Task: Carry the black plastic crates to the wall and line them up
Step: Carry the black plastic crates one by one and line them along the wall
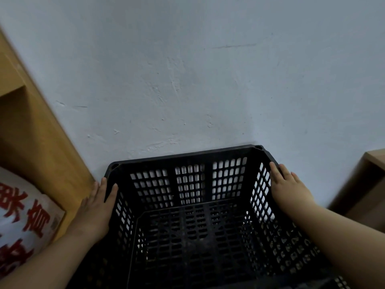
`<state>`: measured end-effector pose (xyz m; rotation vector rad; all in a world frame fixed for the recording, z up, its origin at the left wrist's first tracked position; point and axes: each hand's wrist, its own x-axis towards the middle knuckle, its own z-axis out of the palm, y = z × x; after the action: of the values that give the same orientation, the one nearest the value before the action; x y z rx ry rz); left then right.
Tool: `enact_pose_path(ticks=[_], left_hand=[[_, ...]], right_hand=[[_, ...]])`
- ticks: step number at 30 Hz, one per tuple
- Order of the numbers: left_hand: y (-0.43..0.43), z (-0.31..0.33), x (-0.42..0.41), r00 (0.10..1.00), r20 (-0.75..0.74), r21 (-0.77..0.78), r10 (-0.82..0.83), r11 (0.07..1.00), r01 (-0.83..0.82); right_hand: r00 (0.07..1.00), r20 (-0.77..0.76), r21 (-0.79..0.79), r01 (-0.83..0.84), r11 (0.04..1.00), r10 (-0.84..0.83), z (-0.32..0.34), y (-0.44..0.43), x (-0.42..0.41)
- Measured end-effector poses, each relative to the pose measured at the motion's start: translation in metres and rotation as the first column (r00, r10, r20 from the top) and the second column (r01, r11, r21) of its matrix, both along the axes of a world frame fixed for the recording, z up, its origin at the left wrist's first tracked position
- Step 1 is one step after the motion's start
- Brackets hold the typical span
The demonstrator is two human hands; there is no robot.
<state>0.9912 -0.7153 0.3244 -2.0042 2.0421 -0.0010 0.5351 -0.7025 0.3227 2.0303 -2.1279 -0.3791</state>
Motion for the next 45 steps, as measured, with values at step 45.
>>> enact_pose_path(ticks=[45], left_hand=[[-0.005,0.006,-0.014,0.988,-0.155,-0.049,0.021,0.998,-0.029]], right_hand=[[0.987,0.030,-0.319,-0.138,0.938,0.155,-0.036,-0.009,-0.027]])
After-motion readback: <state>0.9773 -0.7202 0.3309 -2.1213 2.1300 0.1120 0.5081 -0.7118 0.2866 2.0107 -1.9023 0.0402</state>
